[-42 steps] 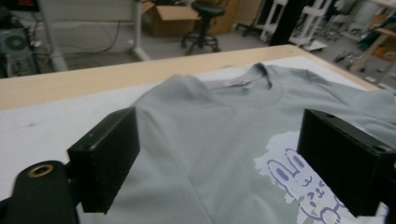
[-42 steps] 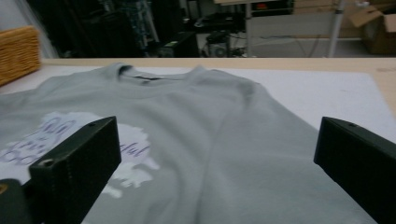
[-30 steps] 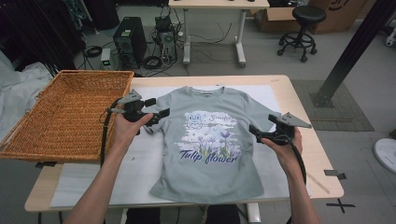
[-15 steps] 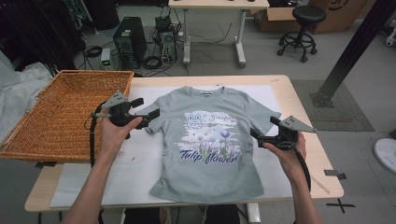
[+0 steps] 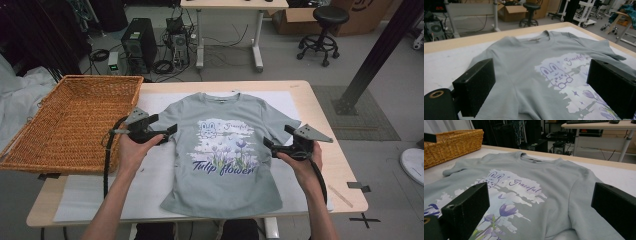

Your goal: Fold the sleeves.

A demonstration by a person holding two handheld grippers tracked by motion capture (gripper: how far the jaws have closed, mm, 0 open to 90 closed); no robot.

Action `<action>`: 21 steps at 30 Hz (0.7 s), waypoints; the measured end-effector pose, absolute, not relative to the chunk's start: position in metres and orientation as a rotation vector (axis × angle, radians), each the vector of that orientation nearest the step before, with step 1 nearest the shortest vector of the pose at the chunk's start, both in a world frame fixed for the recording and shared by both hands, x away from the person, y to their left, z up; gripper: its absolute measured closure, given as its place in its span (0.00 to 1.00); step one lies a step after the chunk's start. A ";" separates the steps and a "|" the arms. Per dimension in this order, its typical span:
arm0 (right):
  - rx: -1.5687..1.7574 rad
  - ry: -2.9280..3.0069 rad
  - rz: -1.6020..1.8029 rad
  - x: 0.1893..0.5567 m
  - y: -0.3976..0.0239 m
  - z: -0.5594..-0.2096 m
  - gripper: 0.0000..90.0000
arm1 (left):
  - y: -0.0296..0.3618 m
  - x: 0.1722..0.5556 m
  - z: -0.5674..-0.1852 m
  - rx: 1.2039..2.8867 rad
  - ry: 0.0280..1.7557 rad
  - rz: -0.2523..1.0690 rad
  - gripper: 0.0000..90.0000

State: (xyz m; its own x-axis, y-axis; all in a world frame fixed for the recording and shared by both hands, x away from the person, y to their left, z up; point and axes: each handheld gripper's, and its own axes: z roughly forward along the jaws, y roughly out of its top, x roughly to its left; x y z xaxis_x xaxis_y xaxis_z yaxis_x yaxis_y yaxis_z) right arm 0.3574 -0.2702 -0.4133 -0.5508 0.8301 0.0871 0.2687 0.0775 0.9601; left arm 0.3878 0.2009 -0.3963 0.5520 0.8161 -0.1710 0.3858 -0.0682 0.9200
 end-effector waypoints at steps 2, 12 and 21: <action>1.081 1.867 1.487 0.359 -0.271 -0.413 0.02 | 0.198 0.391 -0.406 1.676 1.097 0.513 0.12; 1.106 1.882 1.453 0.386 -0.274 -0.418 0.03 | 0.196 0.418 -0.444 1.605 1.472 0.713 0.21; 1.118 1.874 1.454 0.396 -0.269 -0.422 0.06 | 0.188 0.424 -0.464 1.653 1.580 0.823 0.34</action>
